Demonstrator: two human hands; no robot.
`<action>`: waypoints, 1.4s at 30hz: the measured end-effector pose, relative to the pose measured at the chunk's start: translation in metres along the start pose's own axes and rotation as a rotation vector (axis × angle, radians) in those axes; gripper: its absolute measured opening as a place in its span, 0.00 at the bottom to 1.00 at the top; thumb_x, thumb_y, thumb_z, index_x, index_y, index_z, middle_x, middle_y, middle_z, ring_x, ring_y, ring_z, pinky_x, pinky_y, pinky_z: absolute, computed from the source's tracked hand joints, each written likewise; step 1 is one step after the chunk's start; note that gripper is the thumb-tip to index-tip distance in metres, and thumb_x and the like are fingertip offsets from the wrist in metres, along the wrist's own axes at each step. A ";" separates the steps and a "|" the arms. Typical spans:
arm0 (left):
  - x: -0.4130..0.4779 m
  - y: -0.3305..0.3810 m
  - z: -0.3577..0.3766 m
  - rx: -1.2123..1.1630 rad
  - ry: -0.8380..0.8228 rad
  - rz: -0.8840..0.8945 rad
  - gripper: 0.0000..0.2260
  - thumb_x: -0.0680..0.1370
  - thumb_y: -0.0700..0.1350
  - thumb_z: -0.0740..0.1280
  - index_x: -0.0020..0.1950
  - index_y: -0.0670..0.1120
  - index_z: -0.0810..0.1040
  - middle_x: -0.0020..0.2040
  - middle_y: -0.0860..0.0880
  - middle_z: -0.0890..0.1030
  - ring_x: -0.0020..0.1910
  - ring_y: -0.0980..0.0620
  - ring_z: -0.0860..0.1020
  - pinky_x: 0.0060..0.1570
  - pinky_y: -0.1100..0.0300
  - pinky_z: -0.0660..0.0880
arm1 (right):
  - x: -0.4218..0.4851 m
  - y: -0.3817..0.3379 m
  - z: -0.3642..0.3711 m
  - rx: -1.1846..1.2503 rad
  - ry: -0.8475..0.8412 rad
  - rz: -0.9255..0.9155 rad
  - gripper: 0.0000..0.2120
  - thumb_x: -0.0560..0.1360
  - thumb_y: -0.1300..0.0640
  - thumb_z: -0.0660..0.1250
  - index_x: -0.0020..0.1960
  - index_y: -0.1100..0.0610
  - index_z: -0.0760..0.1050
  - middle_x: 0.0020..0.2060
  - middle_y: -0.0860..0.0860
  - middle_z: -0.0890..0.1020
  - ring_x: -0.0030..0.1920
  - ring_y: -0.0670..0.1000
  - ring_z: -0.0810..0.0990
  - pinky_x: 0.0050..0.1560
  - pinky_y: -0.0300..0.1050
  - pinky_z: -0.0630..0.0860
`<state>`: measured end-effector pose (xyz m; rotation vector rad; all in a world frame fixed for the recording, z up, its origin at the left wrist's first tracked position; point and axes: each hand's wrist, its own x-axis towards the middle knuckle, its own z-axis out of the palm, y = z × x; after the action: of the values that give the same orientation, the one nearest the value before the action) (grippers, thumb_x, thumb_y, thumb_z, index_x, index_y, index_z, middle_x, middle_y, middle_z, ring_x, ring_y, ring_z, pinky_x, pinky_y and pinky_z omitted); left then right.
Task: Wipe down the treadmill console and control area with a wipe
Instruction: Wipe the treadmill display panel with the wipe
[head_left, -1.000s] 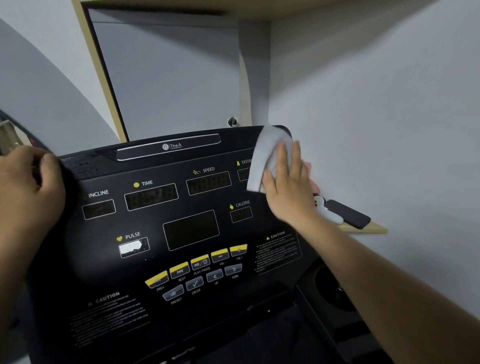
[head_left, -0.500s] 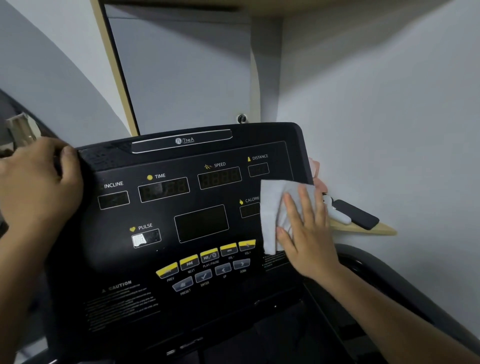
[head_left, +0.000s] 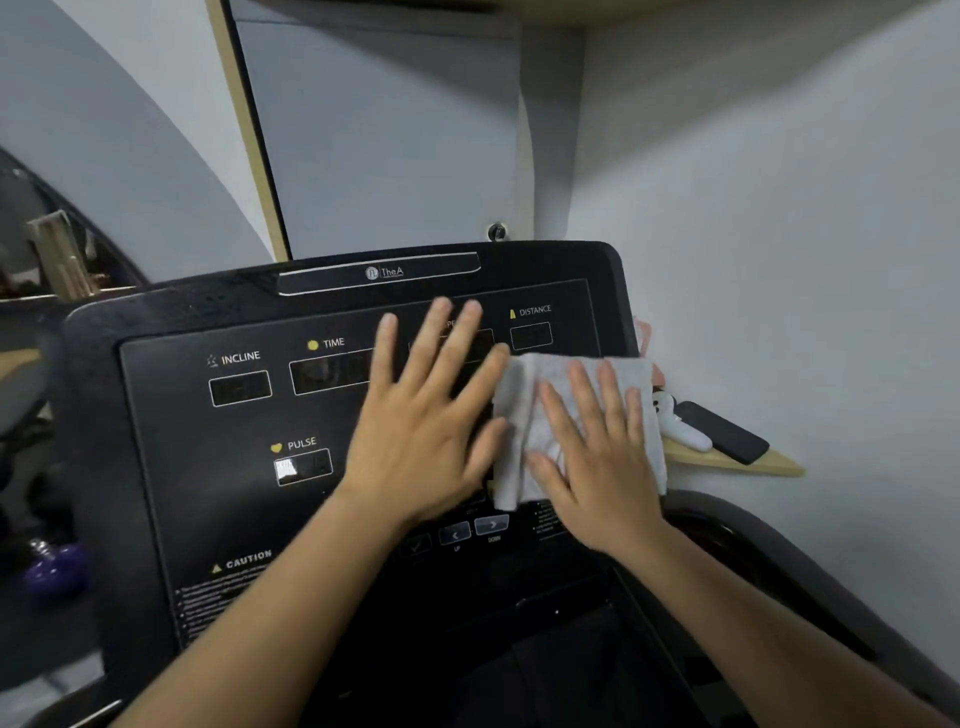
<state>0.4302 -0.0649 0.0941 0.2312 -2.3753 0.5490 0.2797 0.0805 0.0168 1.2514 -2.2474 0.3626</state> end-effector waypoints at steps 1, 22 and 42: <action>-0.001 0.002 0.007 0.014 -0.041 0.006 0.27 0.80 0.59 0.56 0.75 0.47 0.68 0.79 0.40 0.57 0.79 0.39 0.52 0.73 0.33 0.49 | -0.005 0.008 0.002 0.015 0.001 0.011 0.33 0.80 0.36 0.45 0.80 0.50 0.46 0.79 0.55 0.45 0.78 0.59 0.41 0.74 0.68 0.48; -0.003 0.006 0.023 0.075 -0.091 -0.005 0.28 0.80 0.60 0.55 0.77 0.47 0.65 0.79 0.39 0.57 0.79 0.37 0.50 0.73 0.33 0.49 | 0.023 0.046 -0.007 0.397 0.025 0.255 0.33 0.78 0.47 0.52 0.79 0.51 0.43 0.79 0.57 0.43 0.77 0.63 0.48 0.70 0.65 0.63; -0.004 0.006 0.018 0.015 -0.096 -0.030 0.30 0.79 0.60 0.58 0.76 0.43 0.65 0.79 0.41 0.58 0.79 0.41 0.50 0.74 0.35 0.48 | 0.070 0.017 -0.026 0.072 -0.020 0.209 0.37 0.73 0.33 0.42 0.77 0.44 0.34 0.77 0.56 0.34 0.75 0.65 0.33 0.72 0.71 0.46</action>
<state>0.4210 -0.0673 0.0768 0.3058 -2.4571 0.5523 0.2438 0.0526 0.0783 1.0611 -2.4077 0.5147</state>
